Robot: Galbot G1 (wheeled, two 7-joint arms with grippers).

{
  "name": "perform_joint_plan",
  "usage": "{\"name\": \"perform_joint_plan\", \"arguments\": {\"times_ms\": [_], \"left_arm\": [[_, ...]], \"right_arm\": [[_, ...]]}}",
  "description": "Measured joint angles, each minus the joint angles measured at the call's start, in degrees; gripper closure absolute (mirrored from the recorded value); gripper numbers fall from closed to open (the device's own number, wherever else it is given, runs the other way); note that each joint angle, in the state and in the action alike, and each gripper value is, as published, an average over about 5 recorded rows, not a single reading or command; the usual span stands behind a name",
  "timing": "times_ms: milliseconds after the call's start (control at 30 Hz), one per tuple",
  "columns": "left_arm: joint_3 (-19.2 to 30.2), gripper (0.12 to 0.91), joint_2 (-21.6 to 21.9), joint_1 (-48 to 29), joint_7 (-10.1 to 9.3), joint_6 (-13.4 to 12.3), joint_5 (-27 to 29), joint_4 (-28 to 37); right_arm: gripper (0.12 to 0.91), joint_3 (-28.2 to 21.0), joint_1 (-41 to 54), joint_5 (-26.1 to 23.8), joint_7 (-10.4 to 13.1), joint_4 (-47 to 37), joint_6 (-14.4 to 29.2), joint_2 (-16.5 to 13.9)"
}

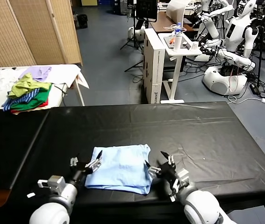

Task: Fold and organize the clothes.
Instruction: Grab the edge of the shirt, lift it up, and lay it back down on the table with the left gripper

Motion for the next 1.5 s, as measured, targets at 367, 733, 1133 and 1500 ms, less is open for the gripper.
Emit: {"name": "perform_joint_plan", "arguments": {"times_ms": [367,733,1133,1500], "left_arm": [[-2.5,0.123,-4.3,0.3,2.78,-2.4,-3.8,5.6],[-3.1,0.123,-7.2,0.4,3.68,-2.9,-8.3,8.1],[-4.2,0.156,-9.4,1.6,4.62,-3.5,-10.0,8.8],[-4.3,0.744,-11.3,2.5,4.19,-2.8,-12.4,8.3]], "right_arm": [[0.118,12.6,-6.2,9.1,0.6,6.5,-1.2,-0.3],[0.118,17.9,-8.0,10.6,1.0,8.8,-1.4,-0.7],[0.118,18.3,-7.8,10.8,1.2,9.0,-1.4,-0.9],[0.118,18.3,-7.7,10.8,1.4,9.1,-1.2,-0.7]]}}
